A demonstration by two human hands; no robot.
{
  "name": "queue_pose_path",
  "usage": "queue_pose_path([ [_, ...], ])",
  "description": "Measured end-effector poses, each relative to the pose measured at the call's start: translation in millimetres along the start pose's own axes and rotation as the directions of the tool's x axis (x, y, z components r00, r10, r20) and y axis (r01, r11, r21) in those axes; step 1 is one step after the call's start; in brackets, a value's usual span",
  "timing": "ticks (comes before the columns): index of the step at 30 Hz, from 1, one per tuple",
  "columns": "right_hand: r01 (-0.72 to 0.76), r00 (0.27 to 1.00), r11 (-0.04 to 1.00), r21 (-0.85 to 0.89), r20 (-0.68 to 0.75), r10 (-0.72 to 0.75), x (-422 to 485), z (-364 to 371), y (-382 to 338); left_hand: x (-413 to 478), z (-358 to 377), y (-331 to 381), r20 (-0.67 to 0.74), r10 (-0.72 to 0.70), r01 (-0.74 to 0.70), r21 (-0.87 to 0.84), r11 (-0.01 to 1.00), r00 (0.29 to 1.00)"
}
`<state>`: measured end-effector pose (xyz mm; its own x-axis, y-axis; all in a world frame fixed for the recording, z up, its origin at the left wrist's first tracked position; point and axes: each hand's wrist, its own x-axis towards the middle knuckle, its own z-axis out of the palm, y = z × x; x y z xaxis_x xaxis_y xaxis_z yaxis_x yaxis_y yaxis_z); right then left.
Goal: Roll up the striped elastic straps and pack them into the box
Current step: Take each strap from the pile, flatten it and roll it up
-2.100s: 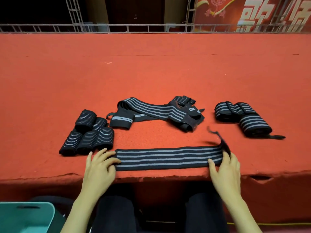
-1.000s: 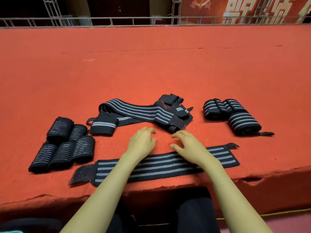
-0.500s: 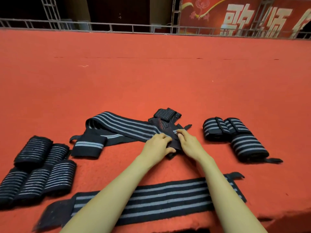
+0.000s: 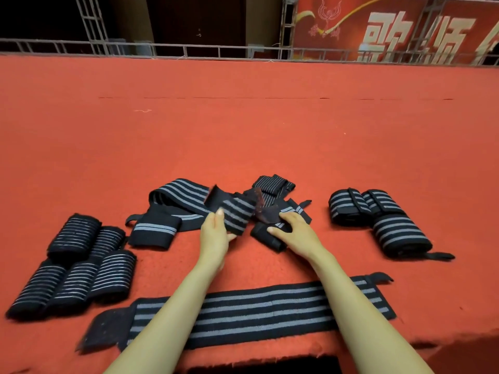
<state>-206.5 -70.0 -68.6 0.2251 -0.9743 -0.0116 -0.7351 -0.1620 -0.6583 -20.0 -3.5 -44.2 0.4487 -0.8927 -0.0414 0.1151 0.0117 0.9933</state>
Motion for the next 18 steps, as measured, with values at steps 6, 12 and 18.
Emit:
queue_pose_path([
  [6, -0.009, 1.000, 0.994, -0.108, 0.024, 0.012, -3.1, 1.6, -8.8, -31.9, -31.4, 26.7, 0.067, -0.037, 0.042, -0.068, 0.997, 0.997],
  [12, 0.215, 0.964, 0.961, 0.176, -0.196, -0.180, -38.4, -11.9, -62.7, -57.1, -50.9, 36.1, 0.079, 0.033, -0.038, 0.054, 0.998, 0.996],
  [18, 0.096, 0.995, 0.804, 0.587, -0.041, -0.088, -57.1, -6.7, -101.6, -69.2, -61.5, 38.4, 0.053, -0.087, 0.094, -0.166, 0.982, 0.995],
])
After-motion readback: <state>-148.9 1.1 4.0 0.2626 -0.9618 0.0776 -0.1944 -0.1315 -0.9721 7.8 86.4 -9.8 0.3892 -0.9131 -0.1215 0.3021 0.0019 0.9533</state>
